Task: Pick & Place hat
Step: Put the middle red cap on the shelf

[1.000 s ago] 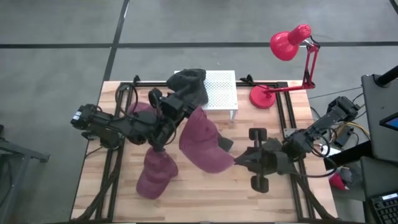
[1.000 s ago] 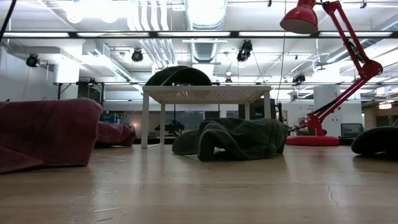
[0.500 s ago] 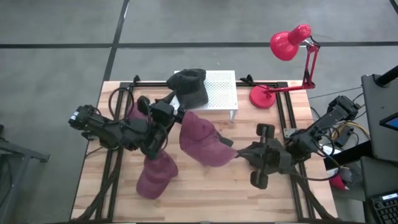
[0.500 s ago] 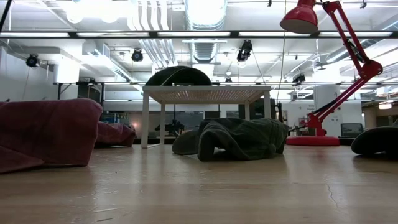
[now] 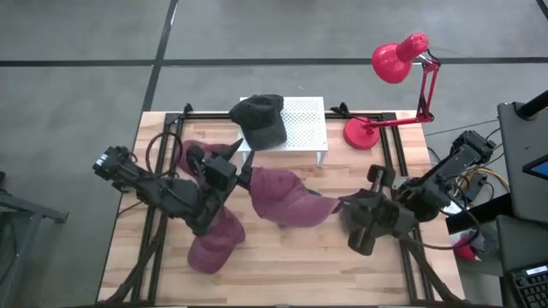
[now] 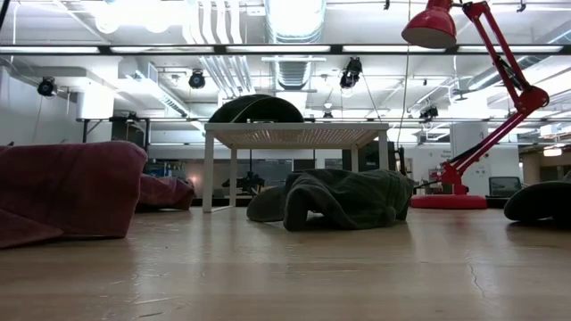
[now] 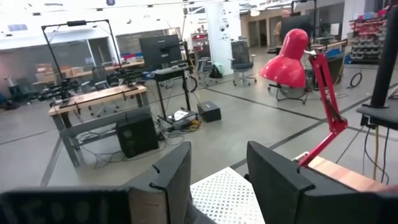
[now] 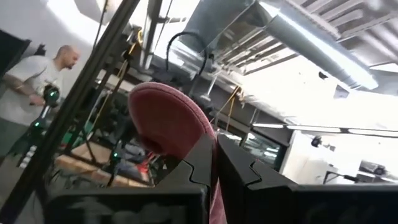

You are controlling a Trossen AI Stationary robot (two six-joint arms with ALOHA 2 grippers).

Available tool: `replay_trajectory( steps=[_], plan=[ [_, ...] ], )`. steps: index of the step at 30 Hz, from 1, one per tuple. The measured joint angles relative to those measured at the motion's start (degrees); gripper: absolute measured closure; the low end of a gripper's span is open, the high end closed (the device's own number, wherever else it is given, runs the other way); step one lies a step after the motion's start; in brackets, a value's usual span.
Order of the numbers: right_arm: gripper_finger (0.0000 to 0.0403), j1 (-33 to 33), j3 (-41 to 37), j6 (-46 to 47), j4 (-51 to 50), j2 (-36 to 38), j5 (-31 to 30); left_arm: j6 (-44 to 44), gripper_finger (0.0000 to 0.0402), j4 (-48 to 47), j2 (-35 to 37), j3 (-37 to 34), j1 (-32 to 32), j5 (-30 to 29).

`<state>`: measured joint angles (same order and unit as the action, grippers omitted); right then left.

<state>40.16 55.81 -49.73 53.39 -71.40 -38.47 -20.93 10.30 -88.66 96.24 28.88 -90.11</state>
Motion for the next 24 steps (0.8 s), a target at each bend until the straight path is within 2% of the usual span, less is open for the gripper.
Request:
replay_trajectory(
  steps=[11, 24],
  plan=[
    [0.0395, 0.0, 0.0, -0.3, 1.7, 0.1, 1.1, 2.4, 0.0239, -0.2, 0.4, -6.2, 0.7, 0.2],
    [0.0395, 0.0, 0.0, -0.2, 2.3, 0.1, 0.9, 4.3, 0.0238, 0.1, 6.6, -8.4, 1.2, 0.1]
  ],
)
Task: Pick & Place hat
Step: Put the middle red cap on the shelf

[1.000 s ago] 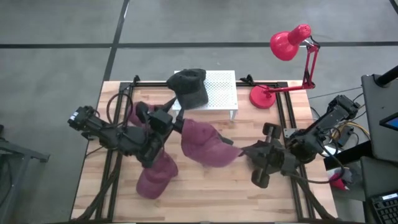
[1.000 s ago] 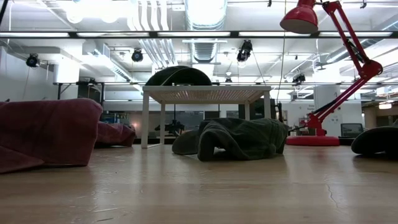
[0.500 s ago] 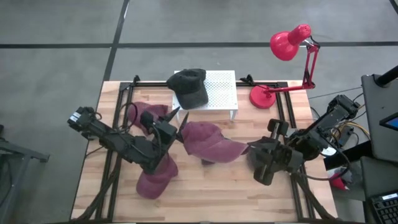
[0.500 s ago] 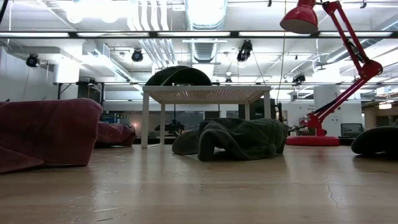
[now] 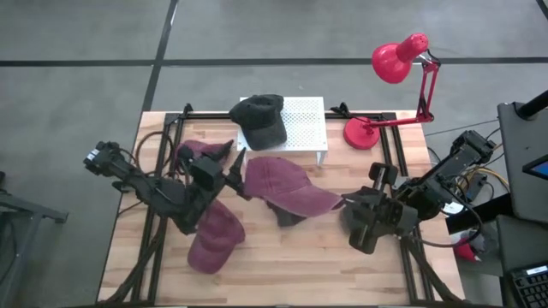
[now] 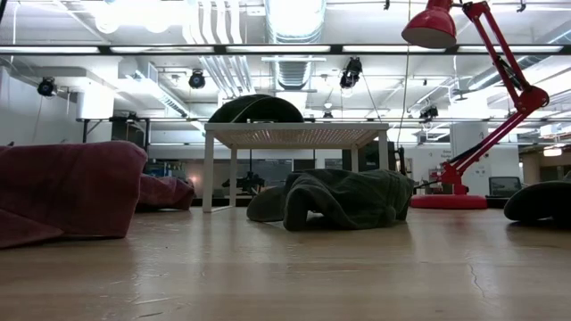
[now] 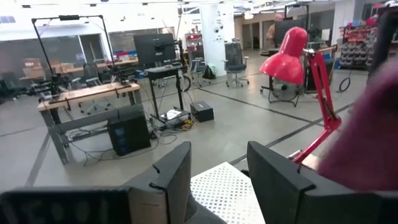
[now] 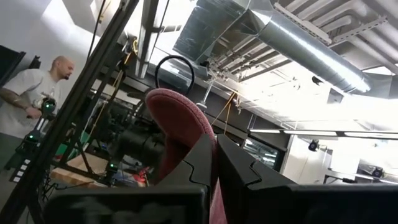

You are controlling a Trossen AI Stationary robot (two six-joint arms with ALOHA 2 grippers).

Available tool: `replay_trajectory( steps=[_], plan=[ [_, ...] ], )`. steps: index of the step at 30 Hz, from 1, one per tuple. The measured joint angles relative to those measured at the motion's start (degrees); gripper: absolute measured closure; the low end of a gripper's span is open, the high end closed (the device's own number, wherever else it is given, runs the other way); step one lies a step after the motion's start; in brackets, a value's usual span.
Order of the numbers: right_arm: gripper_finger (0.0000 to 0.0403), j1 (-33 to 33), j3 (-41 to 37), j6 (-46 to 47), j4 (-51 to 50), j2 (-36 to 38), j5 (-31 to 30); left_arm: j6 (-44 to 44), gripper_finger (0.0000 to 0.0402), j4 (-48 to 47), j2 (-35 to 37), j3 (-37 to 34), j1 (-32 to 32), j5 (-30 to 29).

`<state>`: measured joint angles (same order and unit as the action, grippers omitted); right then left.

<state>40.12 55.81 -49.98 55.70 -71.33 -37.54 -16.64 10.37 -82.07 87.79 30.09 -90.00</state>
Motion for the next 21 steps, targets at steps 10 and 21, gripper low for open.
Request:
replay_trajectory(
  steps=[10, 21],
  plan=[
    [0.0394, 0.0, 0.0, 0.0, 0.0, 0.0, 0.0, -3.8, 0.0238, -0.2, 2.5, 0.0, 0.0, -0.1],
    [0.0394, 0.0, 0.0, -1.1, 0.7, 0.0, -0.1, -4.1, 0.0239, -3.3, 5.3, 0.0, 0.0, 0.0]
  ],
)
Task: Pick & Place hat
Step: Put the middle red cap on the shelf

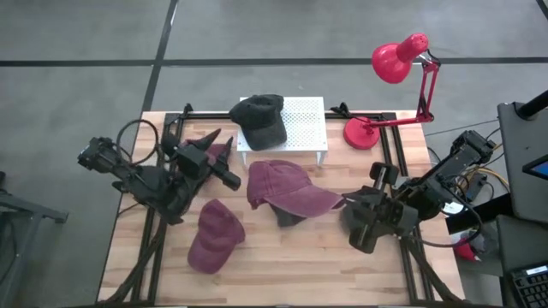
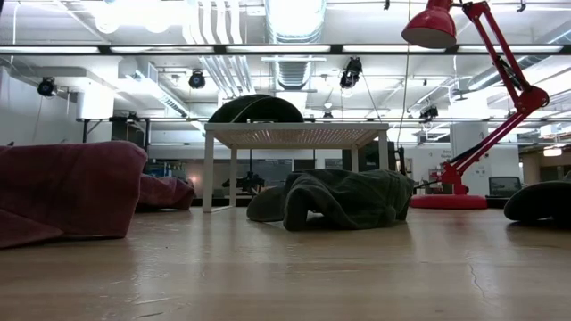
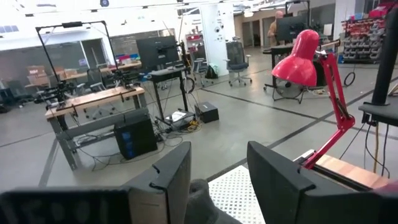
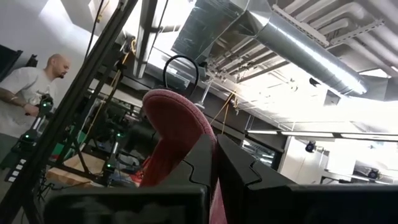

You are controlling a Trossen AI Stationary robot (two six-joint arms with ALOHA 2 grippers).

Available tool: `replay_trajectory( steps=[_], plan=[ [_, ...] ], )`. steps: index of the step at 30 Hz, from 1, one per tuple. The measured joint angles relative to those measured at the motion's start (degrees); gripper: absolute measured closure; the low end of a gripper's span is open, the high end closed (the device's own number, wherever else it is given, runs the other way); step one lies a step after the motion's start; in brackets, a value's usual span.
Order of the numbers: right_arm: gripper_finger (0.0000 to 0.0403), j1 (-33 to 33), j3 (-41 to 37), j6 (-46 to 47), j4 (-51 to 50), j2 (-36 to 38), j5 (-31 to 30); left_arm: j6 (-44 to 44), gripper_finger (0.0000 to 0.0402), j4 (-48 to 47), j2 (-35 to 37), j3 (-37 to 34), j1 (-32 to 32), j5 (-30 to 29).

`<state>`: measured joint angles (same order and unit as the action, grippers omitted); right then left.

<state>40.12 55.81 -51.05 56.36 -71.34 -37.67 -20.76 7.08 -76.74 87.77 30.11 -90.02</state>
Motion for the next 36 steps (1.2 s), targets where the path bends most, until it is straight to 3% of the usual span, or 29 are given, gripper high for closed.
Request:
replay_trajectory(
  steps=[4, 14, 16, 19, 25, 36],
  plan=[
    [0.0394, 0.0, 0.2, -1.2, 0.0, 0.1, -0.9, 3.2, 0.0239, -0.1, 1.4, 0.0, 0.2, 0.0],
    [0.0394, -0.1, 4.2, -10.3, -7.6, 0.0, -16.2, 19.0, 0.0239, -2.3, 2.6, -0.1, 5.4, 1.8],
    [0.0394, -0.2, 5.7, -11.5, -10.9, -0.2, -18.1, 25.2, 0.0239, -2.8, 2.5, -0.9, 6.4, 6.4],
    [0.0394, -0.6, 8.4, -15.0, -13.1, -1.5, -19.5, 36.6, 0.0239, -3.3, 2.5, -3.7, 6.5, 18.1],
    [0.0394, -1.1, 14.4, -26.8, -13.5, -5.8, -22.1, 56.0, 0.0239, -1.9, 2.5, -10.7, 2.7, 35.7],
    [0.0394, -1.2, 22.4, -41.2, -14.1, -13.0, -23.0, 68.5, 0.0239, 20.4, 2.4, -21.3, -1.6, 47.2]
  ],
)
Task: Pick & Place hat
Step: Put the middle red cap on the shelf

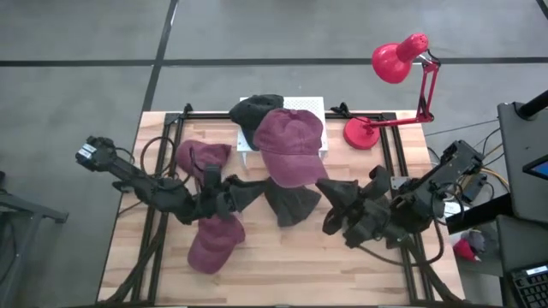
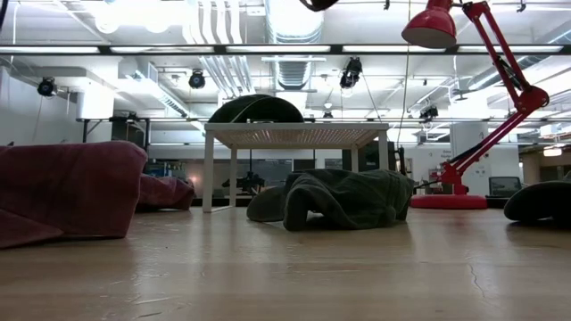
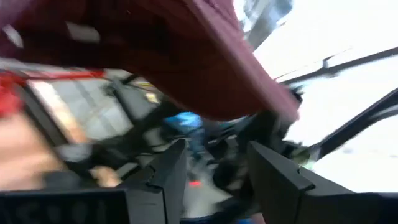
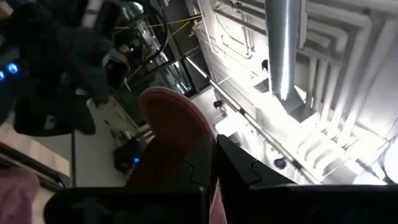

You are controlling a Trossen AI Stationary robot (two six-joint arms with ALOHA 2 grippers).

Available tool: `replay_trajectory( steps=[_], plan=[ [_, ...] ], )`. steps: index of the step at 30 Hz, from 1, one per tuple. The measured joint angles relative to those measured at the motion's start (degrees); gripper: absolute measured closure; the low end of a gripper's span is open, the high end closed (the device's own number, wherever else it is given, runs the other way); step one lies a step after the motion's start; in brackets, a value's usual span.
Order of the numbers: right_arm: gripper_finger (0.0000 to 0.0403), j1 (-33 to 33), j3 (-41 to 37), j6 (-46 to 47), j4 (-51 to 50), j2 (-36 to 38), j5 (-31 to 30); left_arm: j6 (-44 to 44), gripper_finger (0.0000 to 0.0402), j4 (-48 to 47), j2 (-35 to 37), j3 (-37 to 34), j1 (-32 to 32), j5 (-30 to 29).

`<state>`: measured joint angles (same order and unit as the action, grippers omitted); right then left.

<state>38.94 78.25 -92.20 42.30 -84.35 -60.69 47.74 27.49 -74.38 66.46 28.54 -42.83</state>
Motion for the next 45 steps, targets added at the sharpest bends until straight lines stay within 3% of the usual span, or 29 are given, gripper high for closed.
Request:
replay_trajectory(
  steps=[6, 17, 27, 45],
  plan=[
    [0.0394, -0.8, 1.0, -2.7, -0.1, -1.1, -1.4, 3.2, 0.0239, 11.8, -2.1, -1.2, 0.0, 3.4],
    [0.0394, -1.0, 0.9, -1.0, -0.2, -1.2, -1.0, 4.3, 0.0239, 13.5, -2.8, -1.2, -1.6, 3.4],
    [0.0394, -1.1, 0.6, 0.5, -0.4, -1.3, -0.6, -1.6, 0.0239, 16.6, -2.7, -0.1, -2.1, 3.4],
    [0.0394, -1.2, 0.6, 6.9, -7.0, -1.3, 0.7, -3.0, 0.0239, 16.1, -2.7, 0.0, -5.5, 4.0]
  ],
)
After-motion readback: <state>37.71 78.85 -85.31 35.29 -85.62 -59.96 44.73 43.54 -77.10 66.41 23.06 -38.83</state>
